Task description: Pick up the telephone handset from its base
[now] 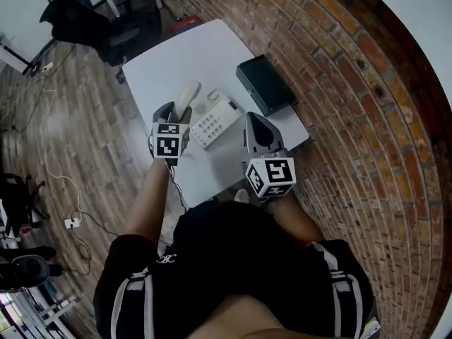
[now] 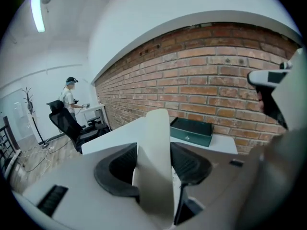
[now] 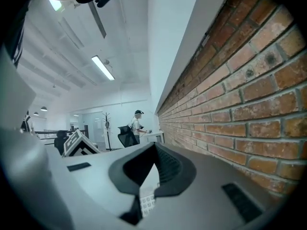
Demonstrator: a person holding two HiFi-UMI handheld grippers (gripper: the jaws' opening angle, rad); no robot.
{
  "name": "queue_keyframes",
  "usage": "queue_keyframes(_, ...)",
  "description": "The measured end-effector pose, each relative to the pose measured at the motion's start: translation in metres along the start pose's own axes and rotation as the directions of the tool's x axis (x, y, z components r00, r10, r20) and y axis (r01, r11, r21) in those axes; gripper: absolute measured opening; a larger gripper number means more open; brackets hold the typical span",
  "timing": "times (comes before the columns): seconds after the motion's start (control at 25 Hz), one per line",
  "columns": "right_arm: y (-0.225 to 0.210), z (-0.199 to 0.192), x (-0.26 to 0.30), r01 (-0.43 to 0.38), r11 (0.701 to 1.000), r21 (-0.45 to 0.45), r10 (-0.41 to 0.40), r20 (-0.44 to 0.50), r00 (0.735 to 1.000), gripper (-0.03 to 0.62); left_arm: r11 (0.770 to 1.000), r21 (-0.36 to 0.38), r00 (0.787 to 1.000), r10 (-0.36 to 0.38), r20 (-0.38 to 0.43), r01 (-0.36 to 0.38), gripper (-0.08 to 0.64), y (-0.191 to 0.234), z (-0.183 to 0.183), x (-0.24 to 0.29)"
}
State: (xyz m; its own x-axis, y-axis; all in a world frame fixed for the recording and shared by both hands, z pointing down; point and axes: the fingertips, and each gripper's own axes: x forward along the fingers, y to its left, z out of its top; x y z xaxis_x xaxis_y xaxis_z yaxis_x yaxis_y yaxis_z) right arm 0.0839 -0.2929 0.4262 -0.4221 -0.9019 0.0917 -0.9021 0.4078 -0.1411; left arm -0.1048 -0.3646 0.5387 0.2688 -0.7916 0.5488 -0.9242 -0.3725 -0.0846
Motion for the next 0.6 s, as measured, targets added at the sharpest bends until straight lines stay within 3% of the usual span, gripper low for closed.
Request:
queue_keyframes(0.24, 0.022, 0.004, 0.012, -0.070, 0.998, -0.005, 0.070, 0.020, 0.997, -0.002, 0.998, -0.061, 0.993, 0.041, 0.110, -0.034, 0.212, 0.000, 0.020, -0.056)
queue_keyframes(0.6, 0.034, 0.002, 0.027, -0.077, 0.997, -0.014, 0.077, 0.022, 0.997, -0.002, 0.986, -0.137, 0.966, 0.124, 0.228, -0.094, 0.210, 0.008, 0.042, -0.125)
